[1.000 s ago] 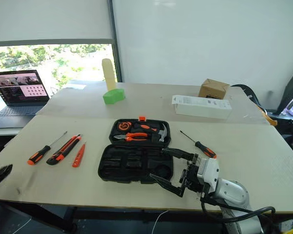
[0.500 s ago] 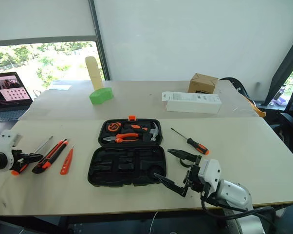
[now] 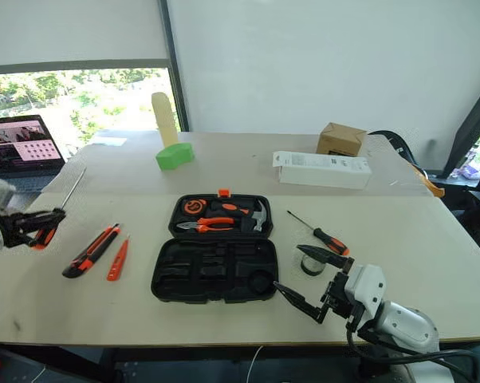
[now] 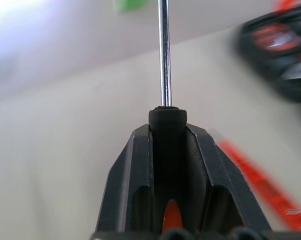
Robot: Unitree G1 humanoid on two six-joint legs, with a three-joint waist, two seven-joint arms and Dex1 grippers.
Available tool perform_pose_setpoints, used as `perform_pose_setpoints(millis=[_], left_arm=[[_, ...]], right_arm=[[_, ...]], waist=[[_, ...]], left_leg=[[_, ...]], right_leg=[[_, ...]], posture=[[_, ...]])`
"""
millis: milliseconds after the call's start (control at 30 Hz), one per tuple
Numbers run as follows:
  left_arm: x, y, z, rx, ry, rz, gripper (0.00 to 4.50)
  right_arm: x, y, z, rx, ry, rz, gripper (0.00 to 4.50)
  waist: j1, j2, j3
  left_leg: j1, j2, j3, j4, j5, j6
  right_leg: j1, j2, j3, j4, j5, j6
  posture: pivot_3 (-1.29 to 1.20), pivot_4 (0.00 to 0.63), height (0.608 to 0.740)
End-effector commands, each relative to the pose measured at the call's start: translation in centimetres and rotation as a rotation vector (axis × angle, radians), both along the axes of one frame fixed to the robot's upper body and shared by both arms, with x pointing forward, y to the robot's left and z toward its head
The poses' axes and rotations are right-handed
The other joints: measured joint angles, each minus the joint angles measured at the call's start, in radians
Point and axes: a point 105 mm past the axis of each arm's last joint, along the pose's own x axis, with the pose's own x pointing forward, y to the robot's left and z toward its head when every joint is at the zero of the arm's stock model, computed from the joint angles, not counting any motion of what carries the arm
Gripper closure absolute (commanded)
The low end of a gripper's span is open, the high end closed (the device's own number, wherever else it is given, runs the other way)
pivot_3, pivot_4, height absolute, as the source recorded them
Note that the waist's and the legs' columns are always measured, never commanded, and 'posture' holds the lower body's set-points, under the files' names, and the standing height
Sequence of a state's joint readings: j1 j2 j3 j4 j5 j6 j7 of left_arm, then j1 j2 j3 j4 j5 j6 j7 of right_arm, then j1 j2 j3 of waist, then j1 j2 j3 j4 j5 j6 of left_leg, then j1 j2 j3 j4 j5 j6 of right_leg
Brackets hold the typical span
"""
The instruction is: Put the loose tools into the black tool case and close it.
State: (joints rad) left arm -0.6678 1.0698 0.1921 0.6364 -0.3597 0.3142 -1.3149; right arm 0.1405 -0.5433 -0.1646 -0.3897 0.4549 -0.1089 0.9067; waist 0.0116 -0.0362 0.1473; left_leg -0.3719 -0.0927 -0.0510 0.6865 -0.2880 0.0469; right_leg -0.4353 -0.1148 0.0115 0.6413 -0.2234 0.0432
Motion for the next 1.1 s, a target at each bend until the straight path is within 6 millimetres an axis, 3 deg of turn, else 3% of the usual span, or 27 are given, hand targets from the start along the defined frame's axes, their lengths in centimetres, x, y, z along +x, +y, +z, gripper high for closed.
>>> perform_pose_setpoints(millis=[33, 200, 267, 333, 433, 767, 1100], left_arm=[[-0.5, -8.5, 0.2, 0.134, 0.035, -0.410, 4.04], [0.7, -14.0, -2.3, 0.382, 0.077, -0.539, 4.04], [1.5, -16.9, -2.6, 0.409, 0.057, -0.579, 4.04], [1.8, -18.6, -3.2, 0.457, 0.036, -0.616, 4.04], [2.7, -19.4, -4.5, 0.581, 0.008, -0.621, 4.04], [3.9, -21.9, -6.6, 0.629, 0.008, -0.627, 4.04], [4.3, -22.4, -7.9, 0.711, 0.003, -0.628, 4.04]], right_arm=[[-0.7, -1.7, 1.4, -0.030, -0.058, -0.037, 0.00], [-1.1, -2.6, 1.2, -0.049, -0.043, -0.077, 0.00], [-1.4, -2.6, 1.2, -0.048, -0.036, -0.087, 0.00], [-1.6, -2.4, 1.1, -0.046, -0.033, -0.088, 0.00], [-1.7, -2.1, 1.1, -0.037, -0.032, -0.094, 0.00], [-2.0, -1.6, 1.1, -0.007, -0.037, -0.128, 0.00], [-2.4, -1.1, 1.2, 0.004, -0.037, -0.140, 0.00]], waist=[[0.004, 0.001, 0.000], [-0.006, 0.001, 0.000], [-0.016, 0.001, 0.000], [-0.014, 0.001, 0.001], [-0.021, 0.001, 0.001], [-0.012, 0.001, 0.001], [-0.006, 0.001, 0.001]], left_leg=[[0.000, 0.000, 0.000, 0.001, 0.000, 0.000], [-0.001, 0.000, 0.000, 0.007, -0.002, 0.002], [-0.001, 0.001, 0.001, 0.007, -0.002, 0.002], [-0.001, 0.001, 0.001, 0.007, -0.002, 0.003], [-0.001, 0.001, 0.002, 0.008, -0.002, 0.002], [-0.002, 0.001, 0.002, 0.009, -0.002, 0.002], [-0.003, 0.000, 0.002, 0.010, -0.002, 0.002]], right_leg=[[0.000, 0.000, 0.000, 0.000, 0.000, 0.000], [0.003, 0.002, 0.002, 0.000, 0.000, 0.001], [0.003, 0.003, 0.003, 0.000, 0.000, 0.001], [0.003, 0.003, 0.003, 0.000, 0.000, 0.001], [0.003, 0.003, 0.004, 0.000, 0.000, 0.001], [0.001, 0.003, 0.003, 0.000, 0.000, 0.001], [0.002, 0.003, 0.003, 0.000, 0.000, 0.001]], posture=[[0.00, 0.150, 0.740], [0.00, 0.150, 0.740], [0.00, 0.150, 0.740], [0.00, 0.150, 0.740], [0.00, 0.150, 0.740], [0.00, 0.150, 0.740], [0.00, 0.150, 0.740]])
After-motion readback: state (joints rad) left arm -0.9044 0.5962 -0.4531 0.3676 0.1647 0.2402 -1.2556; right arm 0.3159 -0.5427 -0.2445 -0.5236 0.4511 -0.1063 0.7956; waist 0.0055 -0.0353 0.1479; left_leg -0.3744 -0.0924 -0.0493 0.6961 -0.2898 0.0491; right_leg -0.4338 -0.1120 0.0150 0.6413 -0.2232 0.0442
